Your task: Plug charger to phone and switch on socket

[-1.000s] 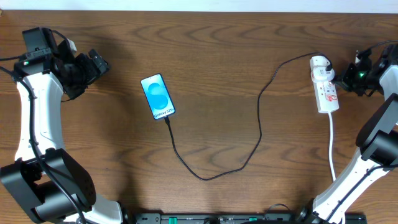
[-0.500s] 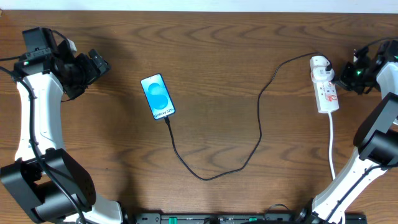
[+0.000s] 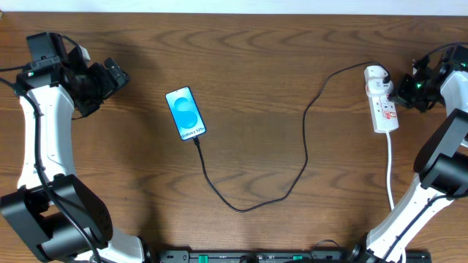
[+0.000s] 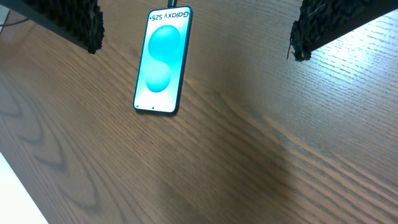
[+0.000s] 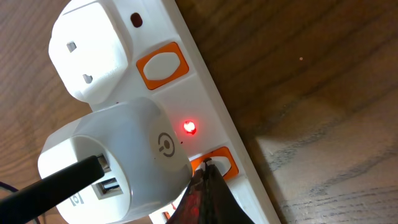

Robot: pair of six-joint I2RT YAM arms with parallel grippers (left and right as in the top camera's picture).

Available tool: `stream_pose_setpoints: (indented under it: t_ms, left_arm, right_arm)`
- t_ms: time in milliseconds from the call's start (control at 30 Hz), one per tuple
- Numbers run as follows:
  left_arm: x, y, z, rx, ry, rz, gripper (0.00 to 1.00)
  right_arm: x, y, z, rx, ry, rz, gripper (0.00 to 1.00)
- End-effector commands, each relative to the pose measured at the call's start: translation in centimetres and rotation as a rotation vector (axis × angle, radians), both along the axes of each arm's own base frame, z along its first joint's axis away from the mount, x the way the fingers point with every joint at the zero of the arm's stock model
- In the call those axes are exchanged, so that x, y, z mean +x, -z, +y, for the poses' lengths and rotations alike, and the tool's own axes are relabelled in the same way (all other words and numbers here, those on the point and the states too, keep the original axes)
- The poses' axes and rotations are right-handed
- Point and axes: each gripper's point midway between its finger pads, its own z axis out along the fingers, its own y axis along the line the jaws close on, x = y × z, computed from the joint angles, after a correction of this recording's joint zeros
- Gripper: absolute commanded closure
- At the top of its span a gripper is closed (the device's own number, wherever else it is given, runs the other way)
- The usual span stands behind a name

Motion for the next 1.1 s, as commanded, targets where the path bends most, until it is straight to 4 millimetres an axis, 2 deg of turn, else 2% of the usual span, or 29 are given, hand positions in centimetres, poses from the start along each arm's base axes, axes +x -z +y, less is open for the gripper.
stream_pose_setpoints:
  t_ms: [0,133,300,433,500,667,767,867,967,1033,1067]
  left_arm:
    - [-0.2,-0.2,0.2,0.022,0.004,-0.003,0.02]
    - [-0.2,-0.2,0.2,0.022,0.004,-0.003,0.02]
    - [-0.2,-0.2,0.2,0.022,0.004,-0.003,0.02]
    - [-0.2,-0.2,0.2,0.022,0.004,-0.003,0.02]
    - [-0.2,-0.2,0.2,0.022,0.004,-0.003,0.02]
    - [-0.2,-0.2,0.2,0.022,0.004,-0.003,0.02]
    - [-0.2,-0.2,0.2,0.022,0.004,-0.003,0.02]
    - [-0.2,-0.2,0.2,0.022,0.004,-0.003,0.02]
    - [-0.2,-0.2,0.2,0.022,0.004,-0.003,0.02]
    - [-0.2,-0.2,0.2,0.022,0.004,-0.002,0.02]
    - [-0.2,-0.2,0.2,0.022,0.004,-0.003,0.02]
  right_arm:
    - [0.3,1.0,10.8,0.262,-0.201,-0.005,0.99]
    - [0.8,1.1,10.0,0.23,-0.201,-0.025,0.99]
    - [1.6,0.5,7.2,0.176,-0.16,-0.057,0.99]
    - [1.8,-2.6,2.8,0.119,-0.085,-0.092,0.99]
    - [1.4,-5.1,0.4,0.099,-0.038,-0.122,0.96]
    - [-0.3,-9.8,-2.4,0.113,0.029,-0.185,0.92]
    - [-1.3,-12.7,-2.9,0.131,0.047,-0.231,0.91]
    - [-2.0,-15.0,-2.5,0.131,0.047,-0.264,0.91]
    - [-2.5,-17.8,-0.9,0.136,0.019,-0.303,0.91]
    - [-2.7,-20.8,2.5,0.145,-0.049,-0.347,0.92]
    - [-2.7,-21.6,3.6,0.141,-0.074,-0.359,0.92]
